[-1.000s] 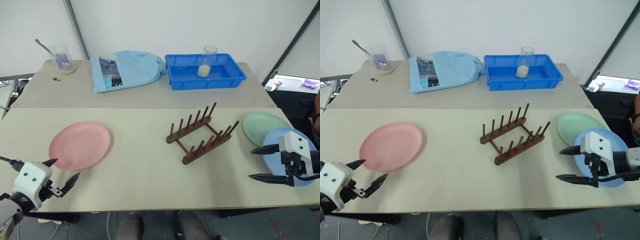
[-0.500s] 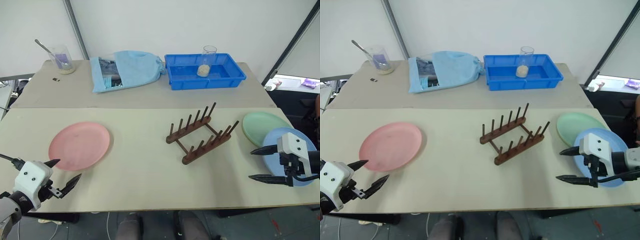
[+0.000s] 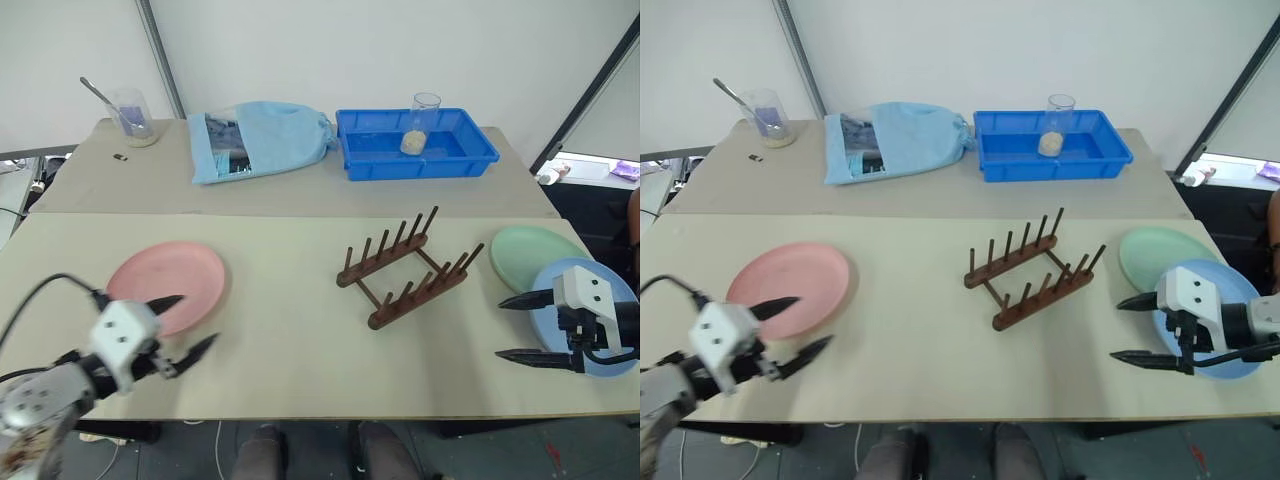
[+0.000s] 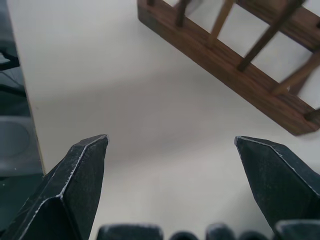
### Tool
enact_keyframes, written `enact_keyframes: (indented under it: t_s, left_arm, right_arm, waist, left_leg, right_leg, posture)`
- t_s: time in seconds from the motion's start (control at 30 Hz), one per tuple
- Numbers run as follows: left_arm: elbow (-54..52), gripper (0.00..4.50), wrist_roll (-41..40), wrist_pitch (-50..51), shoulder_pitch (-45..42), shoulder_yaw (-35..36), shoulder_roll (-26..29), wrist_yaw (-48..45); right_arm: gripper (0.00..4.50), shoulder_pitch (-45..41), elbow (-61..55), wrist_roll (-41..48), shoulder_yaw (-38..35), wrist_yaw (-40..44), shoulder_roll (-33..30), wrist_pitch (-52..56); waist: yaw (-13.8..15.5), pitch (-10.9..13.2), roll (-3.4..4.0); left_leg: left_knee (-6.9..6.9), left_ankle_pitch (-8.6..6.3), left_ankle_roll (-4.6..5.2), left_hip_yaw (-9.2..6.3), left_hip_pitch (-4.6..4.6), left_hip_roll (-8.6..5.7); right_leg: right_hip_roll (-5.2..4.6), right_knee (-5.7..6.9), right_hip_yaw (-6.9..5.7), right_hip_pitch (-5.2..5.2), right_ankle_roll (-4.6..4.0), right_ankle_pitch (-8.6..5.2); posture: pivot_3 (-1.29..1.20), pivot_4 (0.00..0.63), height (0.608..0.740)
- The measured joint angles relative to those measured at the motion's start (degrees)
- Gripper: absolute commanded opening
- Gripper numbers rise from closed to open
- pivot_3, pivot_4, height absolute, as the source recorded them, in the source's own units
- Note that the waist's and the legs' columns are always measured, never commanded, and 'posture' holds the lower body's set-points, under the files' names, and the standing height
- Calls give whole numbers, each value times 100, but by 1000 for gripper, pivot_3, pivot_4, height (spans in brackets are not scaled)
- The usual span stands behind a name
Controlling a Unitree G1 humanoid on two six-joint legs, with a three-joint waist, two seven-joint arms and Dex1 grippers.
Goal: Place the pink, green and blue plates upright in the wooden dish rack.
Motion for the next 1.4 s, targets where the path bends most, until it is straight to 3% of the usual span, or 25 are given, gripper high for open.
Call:
enact_keyframes:
  t_s: [0.17,0.37,0.73,0.93,1.03,1.23,1.4]
  left_arm:
    - [320,4441,593,204,-1333,-1709,-824,575]
    - [1164,4441,1261,38,-2016,-3310,-1821,895]
    - [2892,4441,2084,-960,-2606,-4331,-2927,1344]
    - [3769,4441,2437,-1273,-2976,-4385,-3453,1797]
    - [3947,3571,2465,-1351,-3041,-4335,-3567,1935]
    - [4133,875,2410,-1480,-3108,-4244,-3608,1821]
    - [4117,873,2110,-1571,-3278,-4053,-3199,1194]
  right_arm:
    - [4500,274,-837,441,-378,-383,195,697]
    - [4500,891,-1756,773,-905,-745,334,1415]
    - [4500,1165,-2361,1150,-1549,-1083,351,2236]
    - [4500,1266,-2640,1264,-1732,-1204,373,2493]
    - [4500,1344,-2773,1327,-1813,-1241,416,2581]
    - [4500,1429,-2849,1331,-1929,-1327,498,2594]
    - [4500,1563,-2931,1312,-1927,-1432,677,2593]
  waist:
    - [34,-3,7]
    - [59,-4,8]
    - [58,-4,7]
    - [74,-4,8]
    - [73,-4,8]
    - [63,-5,8]
    - [55,-5,10]
  left_leg:
    - [3,14,24,-3,2,-2]
    - [9,14,25,-4,-4,-13]
    - [20,15,26,-23,-2,-27]
    - [19,15,27,-34,-8,-39]
    - [19,15,27,-37,-7,-42]
    - [22,15,26,-57,-4,-66]
    - [20,15,27,-72,-5,-66]
  right_leg:
    - [9,0,6,10,7,7]
    - [8,-8,22,12,17,13]
    - [9,-7,26,20,24,17]
    - [4,-11,27,22,28,19]
    - [4,-12,28,26,30,19]
    - [-3,-12,33,28,37,23]
    - [3,-8,31,24,36,23]
  posture:
    - [0,150,740]
    - [0,150,740]
    - [0,150,740]
    - [0,150,740]
    - [0,150,740]
    - [0,150,740]
    - [0,150,740]
